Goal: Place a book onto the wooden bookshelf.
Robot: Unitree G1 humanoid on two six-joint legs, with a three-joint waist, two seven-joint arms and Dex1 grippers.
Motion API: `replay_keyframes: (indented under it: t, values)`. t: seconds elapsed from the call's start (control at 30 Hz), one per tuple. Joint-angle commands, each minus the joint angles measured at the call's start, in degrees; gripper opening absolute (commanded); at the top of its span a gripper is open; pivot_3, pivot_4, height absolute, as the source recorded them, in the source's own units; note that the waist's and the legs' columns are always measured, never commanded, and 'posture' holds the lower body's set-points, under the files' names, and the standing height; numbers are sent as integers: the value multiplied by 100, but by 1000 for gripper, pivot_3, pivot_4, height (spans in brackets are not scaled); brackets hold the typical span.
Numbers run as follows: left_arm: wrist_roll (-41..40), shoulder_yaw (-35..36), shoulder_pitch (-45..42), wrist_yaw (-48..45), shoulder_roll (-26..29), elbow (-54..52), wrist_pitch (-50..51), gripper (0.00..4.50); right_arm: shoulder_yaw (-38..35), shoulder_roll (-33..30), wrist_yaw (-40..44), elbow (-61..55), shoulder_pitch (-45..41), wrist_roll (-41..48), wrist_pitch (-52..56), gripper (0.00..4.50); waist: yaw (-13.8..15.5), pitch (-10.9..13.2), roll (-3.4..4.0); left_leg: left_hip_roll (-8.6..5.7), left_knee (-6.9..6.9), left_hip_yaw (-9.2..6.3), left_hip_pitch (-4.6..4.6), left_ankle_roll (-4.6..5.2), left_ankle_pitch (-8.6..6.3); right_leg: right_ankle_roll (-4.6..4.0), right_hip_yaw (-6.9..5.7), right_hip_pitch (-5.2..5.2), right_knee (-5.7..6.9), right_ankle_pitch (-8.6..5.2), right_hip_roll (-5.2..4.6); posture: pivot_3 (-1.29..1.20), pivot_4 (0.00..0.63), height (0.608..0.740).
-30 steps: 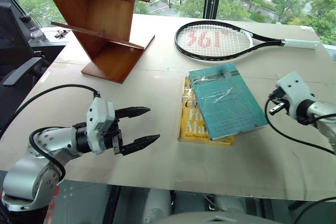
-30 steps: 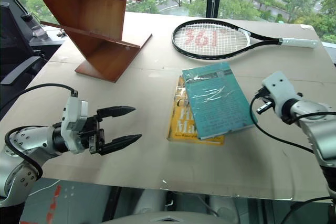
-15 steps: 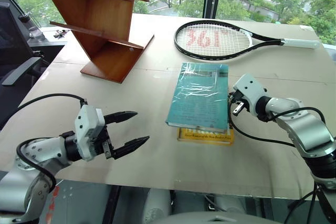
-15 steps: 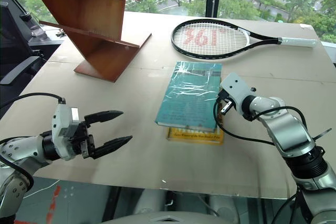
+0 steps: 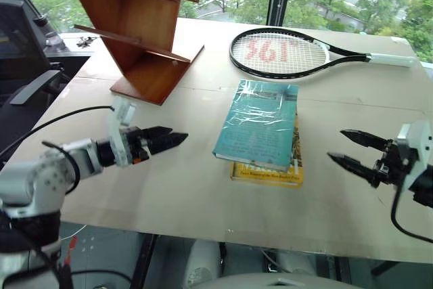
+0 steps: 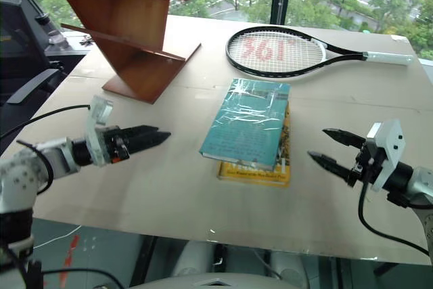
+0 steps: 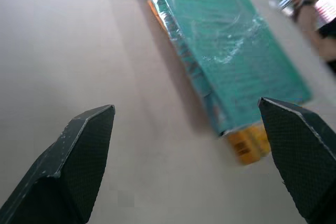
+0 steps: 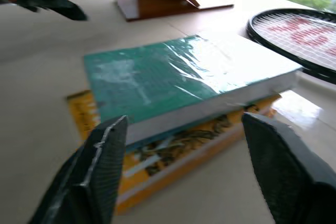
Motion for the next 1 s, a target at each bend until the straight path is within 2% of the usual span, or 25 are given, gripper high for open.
replay_keyframes:
  t: [0.03,0.2,0.4,0.53,0.7,0.8,0.9,0.93,1.0]
  values:
    - [-90,-41,-1367,327,-656,1753,1114,4500,-246,61,-135,-540,186,193,-235,4484,19,0,-7,-8,1,-1,25,0,0,11,-1,26,0,-7,1,0,150,739]
    - [590,-560,-2480,71,-1368,3449,886,4500,-292,267,-584,-1054,573,193,-326,4484,21,8,-28,-16,-2,-5,32,-1,0,-8,2,34,-3,4,2,0,150,739]
    - [1710,-1853,-2914,-1477,-1693,4719,-288,4500,-499,371,-1010,-1685,1162,207,-359,4484,-34,10,-29,-24,-11,-2,26,-2,0,-8,11,27,-7,2,-1,0,150,739]
    - [2136,-2024,-3238,-2266,-1904,5518,-798,4500,-592,429,-1195,-1968,1525,275,-403,4484,22,10,-30,-27,-10,-5,26,-2,-1,-10,6,27,-6,1,-5,0,150,739]
    - [2545,-2154,-3530,-3199,-2083,6134,-961,4500,-535,539,-1213,-2165,1989,228,-511,4484,28,11,-32,-35,-7,-7,20,0,-1,-23,4,28,-9,-7,-19,0,150,739]
    - [2817,-2256,-3576,-3568,-2155,6307,-1014,3678,-552,622,-1124,-2111,2138,333,-655,4500,27,11,-32,-36,-7,-9,14,0,-1,-17,3,24,-11,-4,-19,0,150,739]
    - [2975,-2248,-3639,-3790,-2180,6392,-976,2265,-537,587,-968,-2015,2193,417,-753,4500,20,11,-32,-35,-7,-10,-2,0,-1,-10,3,7,-7,0,-19,0,150,739]
    - [3023,-2252,-3646,-3873,-2154,6385,-945,1592,-518,556,-937,-1979,2166,443,-766,4500,18,11,-33,-35,-5,-10,-9,1,-1,-9,3,0,-5,1,-19,0,150,739]
    - [3096,-2251,-3636,-3997,-2080,6350,-876,706,-456,490,-876,-1893,2108,412,-787,4500,16,11,-32,-35,2,-12,-30,1,-1,-8,3,-23,0,1,-18,0,150,739]
